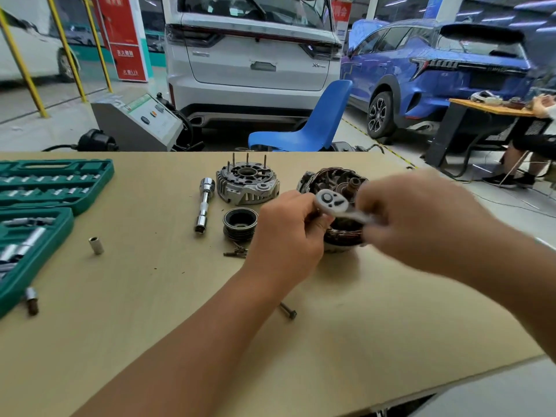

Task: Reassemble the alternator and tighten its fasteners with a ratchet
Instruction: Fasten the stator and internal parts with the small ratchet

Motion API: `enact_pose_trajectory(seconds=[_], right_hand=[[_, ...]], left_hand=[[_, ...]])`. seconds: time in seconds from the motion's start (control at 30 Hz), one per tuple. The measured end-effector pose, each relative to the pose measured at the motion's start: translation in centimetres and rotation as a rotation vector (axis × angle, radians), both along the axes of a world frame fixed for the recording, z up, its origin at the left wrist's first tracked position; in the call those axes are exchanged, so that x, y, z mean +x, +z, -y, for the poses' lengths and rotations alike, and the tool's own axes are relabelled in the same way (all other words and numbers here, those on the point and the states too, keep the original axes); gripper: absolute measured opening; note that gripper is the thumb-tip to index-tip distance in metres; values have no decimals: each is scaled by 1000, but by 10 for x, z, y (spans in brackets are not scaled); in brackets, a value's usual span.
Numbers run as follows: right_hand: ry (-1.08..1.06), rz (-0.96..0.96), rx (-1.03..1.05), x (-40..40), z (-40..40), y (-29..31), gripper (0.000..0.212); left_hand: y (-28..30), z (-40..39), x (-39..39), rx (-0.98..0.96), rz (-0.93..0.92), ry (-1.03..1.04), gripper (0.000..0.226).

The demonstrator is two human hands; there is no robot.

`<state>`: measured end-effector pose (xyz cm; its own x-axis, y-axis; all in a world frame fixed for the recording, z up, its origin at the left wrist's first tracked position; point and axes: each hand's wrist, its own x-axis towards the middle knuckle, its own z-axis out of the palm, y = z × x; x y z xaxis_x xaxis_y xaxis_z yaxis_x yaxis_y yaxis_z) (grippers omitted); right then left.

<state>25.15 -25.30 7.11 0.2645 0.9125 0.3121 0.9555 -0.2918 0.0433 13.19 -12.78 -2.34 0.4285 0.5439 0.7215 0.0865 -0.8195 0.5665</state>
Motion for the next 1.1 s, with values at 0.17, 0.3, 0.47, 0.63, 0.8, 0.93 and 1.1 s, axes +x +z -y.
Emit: enact_pose_trajectory(seconds=[0.17, 0.3, 0.47, 0.63, 0.8, 0.93, 1.1], right_hand=[[99, -169, -125, -7, 6, -2, 27], [5, -54, 18, 4, 3, 6, 13], [121, -280, -184, -16, 1, -1, 25], [-87, 29, 121, 2, -5, 12, 12], [97, -279, -154, -17, -4, 0, 17], [-61, 15, 133, 2, -4, 8, 5], [90, -253, -131, -12, 1, 1, 17]], left_hand=[[1, 0, 2, 16, 17, 16, 43], [-1, -3, 0, -4, 12, -42, 28], [3, 0, 0, 19, 72, 15, 44], [0, -4, -1, 16, 8, -7, 15], [-2, -4, 0, -23, 64, 44, 24], [-2, -5, -2, -4, 25, 15, 10], [-4, -5, -1, 2, 71, 49, 17]])
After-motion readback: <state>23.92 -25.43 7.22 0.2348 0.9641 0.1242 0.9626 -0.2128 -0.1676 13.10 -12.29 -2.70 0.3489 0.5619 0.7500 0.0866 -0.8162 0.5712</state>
